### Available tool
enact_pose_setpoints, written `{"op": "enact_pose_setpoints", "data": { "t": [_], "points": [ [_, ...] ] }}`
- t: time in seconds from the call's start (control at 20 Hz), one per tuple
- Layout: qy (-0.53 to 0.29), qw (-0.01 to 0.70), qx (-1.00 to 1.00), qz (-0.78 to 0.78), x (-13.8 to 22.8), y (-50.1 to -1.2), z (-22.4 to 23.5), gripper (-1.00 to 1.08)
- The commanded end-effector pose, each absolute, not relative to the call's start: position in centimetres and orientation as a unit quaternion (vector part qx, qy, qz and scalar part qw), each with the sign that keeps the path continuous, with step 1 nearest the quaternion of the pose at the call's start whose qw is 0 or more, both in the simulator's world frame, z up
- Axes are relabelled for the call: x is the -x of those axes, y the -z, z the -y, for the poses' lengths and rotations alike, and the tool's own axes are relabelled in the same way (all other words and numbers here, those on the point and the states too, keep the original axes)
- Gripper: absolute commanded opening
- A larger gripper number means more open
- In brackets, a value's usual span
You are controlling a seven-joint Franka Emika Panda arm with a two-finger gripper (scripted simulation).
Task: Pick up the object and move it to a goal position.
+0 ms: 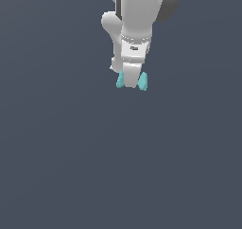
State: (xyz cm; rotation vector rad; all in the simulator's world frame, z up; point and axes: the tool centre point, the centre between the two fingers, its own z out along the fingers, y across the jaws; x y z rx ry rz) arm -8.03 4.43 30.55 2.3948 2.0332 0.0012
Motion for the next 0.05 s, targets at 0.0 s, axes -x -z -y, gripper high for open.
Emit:
{"op": "enact_pose_setpoints", "data": {
  "t": [0.0],
  "points": [
    [0.000, 0.000, -0.762, -0.647, 7.98, -30.43, -4.41, -1.00]
  ]
}}
